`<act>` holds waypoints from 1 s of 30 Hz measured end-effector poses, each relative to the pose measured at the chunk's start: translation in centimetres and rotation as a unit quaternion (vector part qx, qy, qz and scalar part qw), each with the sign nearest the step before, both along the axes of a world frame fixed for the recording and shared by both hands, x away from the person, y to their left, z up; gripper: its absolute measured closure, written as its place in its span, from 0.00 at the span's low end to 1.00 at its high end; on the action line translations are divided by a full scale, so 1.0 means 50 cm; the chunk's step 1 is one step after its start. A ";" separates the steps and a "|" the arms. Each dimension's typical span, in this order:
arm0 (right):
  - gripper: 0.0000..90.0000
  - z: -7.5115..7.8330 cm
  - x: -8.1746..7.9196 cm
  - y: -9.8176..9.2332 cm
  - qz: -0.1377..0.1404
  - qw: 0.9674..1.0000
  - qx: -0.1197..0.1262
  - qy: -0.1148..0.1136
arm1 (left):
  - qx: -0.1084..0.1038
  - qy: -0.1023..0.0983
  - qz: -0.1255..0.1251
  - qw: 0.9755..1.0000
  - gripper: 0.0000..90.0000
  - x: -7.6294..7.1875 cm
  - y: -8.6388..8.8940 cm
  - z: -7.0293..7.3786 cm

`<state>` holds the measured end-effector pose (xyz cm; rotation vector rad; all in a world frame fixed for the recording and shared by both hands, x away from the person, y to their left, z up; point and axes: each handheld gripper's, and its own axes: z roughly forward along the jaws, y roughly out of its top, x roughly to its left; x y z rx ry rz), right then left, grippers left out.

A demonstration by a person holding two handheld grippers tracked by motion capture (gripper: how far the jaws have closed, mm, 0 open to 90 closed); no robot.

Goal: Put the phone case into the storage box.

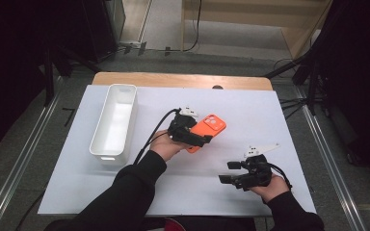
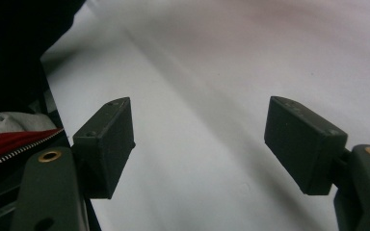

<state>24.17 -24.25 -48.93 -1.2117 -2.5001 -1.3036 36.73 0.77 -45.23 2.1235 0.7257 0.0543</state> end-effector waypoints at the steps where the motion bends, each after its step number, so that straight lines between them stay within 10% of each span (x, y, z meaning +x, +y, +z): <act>1: 0.28 0.000 -0.002 -0.001 -0.002 1.000 -0.001 0.002 | -0.001 0.001 0.000 1.000 0.18 -0.001 0.003 0.003; 30: 0.28 0.017 -0.005 -0.010 -0.026 0.999 0.025 -0.010 | -0.067 0.022 0.039 0.997 0.18 -0.070 0.110 0.033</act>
